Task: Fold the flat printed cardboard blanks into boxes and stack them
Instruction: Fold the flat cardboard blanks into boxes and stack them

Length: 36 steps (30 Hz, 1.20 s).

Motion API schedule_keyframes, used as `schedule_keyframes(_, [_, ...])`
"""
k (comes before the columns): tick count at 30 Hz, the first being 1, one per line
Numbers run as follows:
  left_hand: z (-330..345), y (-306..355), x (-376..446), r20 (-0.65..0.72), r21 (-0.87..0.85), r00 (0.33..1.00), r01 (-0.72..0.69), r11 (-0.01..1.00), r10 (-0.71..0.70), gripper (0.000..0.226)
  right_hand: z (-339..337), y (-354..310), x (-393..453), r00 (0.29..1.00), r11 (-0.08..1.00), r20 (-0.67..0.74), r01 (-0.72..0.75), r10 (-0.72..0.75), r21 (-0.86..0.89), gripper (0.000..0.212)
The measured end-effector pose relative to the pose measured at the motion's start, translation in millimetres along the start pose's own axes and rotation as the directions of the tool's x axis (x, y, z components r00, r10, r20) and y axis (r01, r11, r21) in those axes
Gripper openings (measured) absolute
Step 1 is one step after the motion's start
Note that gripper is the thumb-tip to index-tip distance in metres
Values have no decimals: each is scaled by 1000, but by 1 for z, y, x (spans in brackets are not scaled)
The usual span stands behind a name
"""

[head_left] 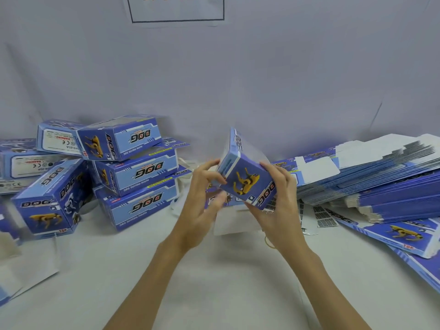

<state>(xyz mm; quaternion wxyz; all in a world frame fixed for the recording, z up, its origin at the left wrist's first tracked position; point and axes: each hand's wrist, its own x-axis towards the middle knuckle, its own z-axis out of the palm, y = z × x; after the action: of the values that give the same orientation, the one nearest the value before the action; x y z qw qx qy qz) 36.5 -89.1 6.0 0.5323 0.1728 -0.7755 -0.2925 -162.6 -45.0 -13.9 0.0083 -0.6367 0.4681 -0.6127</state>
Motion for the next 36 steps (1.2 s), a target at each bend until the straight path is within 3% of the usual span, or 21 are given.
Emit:
schedule_keyframes(1, [3,2,1,-77,-131,991,101,986,-112,9,-1,2,-2,1000,999,29,11,-9,-42,98])
schedule_keyframes(2, [6,5,3,-160,-267,952,213,940,-261,16,-1,4,-4,998,996,59,30,-25,-81,97])
schedule_keyframes(4, [3,3,11,-240,-539,774,395,744,-586,45,0,5,-7,987,981,132,108,-87,-162,94])
schedule_keyframes(6, [-10,-5,15,-194,-630,605,526,571,-772,70,1,1,-10,960,968,254,167,-116,-188,94])
schedule_keyframes(8, [-23,-14,16,-111,-613,558,613,499,-822,75,5,-8,-12,933,978,343,165,-112,-127,96])
schedule_keyframes(10, [-29,-17,14,-22,-599,579,645,475,-815,79,14,-19,-13,957,998,287,12,-29,63,85])
schedule_keyframes(13, [-35,-16,11,142,-608,642,658,445,-754,88,22,-36,-8,967,905,139,-250,215,343,70])
schedule_keyframes(17, [-34,-8,5,335,-525,690,702,482,-641,85,12,-33,0,897,730,153,-429,416,532,78])
schedule_keyframes(19, [-29,-4,4,367,-501,725,682,533,-583,89,5,-31,1,889,711,136,-434,437,553,80])
schedule_keyframes(24, [-25,-3,5,313,-387,772,636,668,-554,111,2,-31,0,932,739,121,-347,343,578,66])
schedule_keyframes(26, [-22,-2,6,238,-395,786,615,683,-571,102,3,-34,-4,943,790,135,-330,306,517,65])
schedule_keyframes(30, [-19,2,11,-27,-501,822,481,719,-569,61,11,-46,-14,928,820,281,-353,245,451,70])
schedule_keyframes(36, [-21,5,8,-42,-421,845,469,777,-533,60,15,-57,-6,918,793,285,-386,277,472,77])
